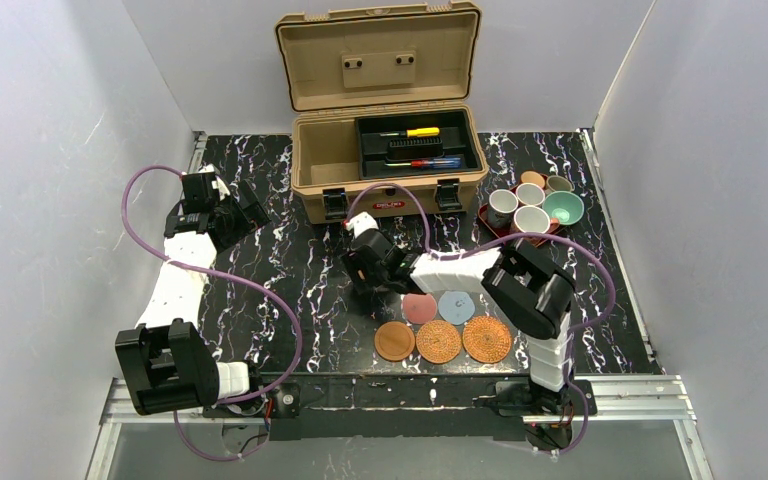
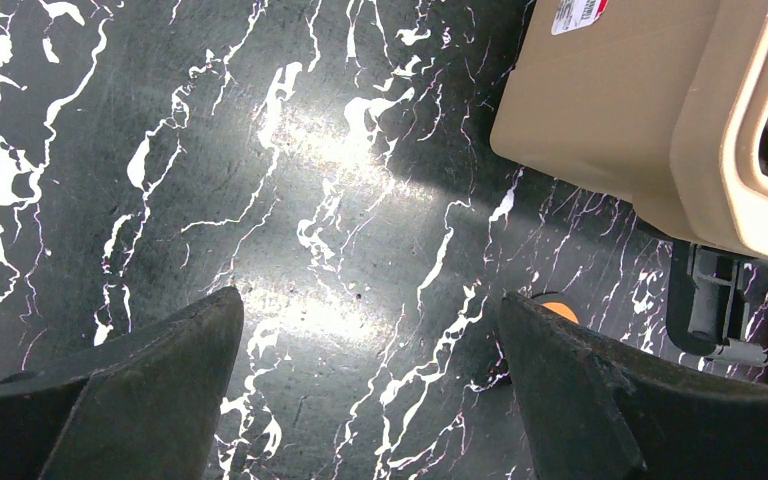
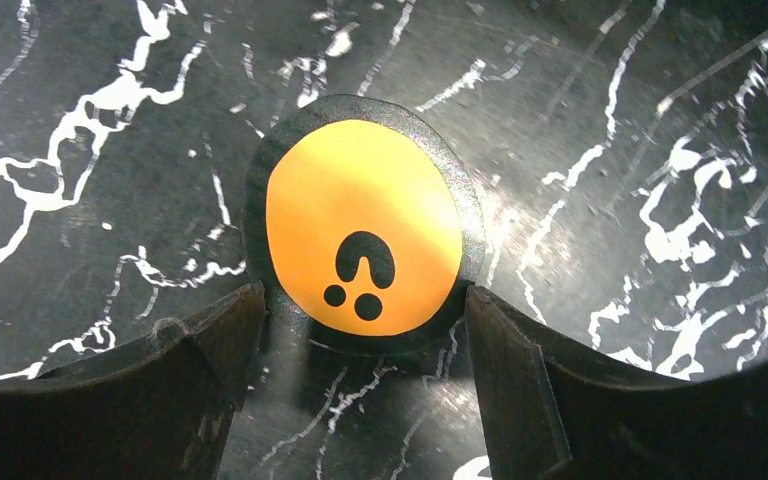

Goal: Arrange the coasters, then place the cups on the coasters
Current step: Move the coaster to the center of the board.

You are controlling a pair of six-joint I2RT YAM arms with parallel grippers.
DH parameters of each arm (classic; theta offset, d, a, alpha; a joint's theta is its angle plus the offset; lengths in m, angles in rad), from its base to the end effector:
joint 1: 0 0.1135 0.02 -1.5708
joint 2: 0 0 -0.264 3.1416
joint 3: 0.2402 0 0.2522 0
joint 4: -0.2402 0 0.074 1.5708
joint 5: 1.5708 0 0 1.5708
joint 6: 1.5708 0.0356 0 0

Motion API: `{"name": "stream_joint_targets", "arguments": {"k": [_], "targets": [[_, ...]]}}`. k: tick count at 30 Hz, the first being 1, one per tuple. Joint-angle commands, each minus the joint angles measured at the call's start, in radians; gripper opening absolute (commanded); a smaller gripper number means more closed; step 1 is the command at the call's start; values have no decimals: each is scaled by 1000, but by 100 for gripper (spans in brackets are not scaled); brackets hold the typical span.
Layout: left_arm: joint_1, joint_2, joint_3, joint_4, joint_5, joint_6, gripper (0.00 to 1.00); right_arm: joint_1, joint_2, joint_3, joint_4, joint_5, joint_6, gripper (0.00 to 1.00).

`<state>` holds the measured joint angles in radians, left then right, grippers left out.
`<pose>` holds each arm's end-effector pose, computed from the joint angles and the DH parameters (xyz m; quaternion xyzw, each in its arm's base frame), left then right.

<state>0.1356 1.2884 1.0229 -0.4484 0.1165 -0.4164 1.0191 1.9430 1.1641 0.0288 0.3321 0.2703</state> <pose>0.2792 0.0339 0.2891 -0.2242 0.8803 -0.1105 0.4033 0.2254 0.3442 0.1567 -0.2694 0.8658 0.1153 0.4056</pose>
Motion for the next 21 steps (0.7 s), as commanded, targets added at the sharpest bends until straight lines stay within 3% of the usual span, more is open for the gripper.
{"name": "stream_joint_targets", "arguments": {"k": [1, 21], "targets": [[5, -4, 5, -2, 16, 0, 98, -31, -5, -84, -201, 81, 16, 80], [4, -3, -1, -3, 26, -3, 98, -143, -179, -324, -220, 195, 144, 80]]}}
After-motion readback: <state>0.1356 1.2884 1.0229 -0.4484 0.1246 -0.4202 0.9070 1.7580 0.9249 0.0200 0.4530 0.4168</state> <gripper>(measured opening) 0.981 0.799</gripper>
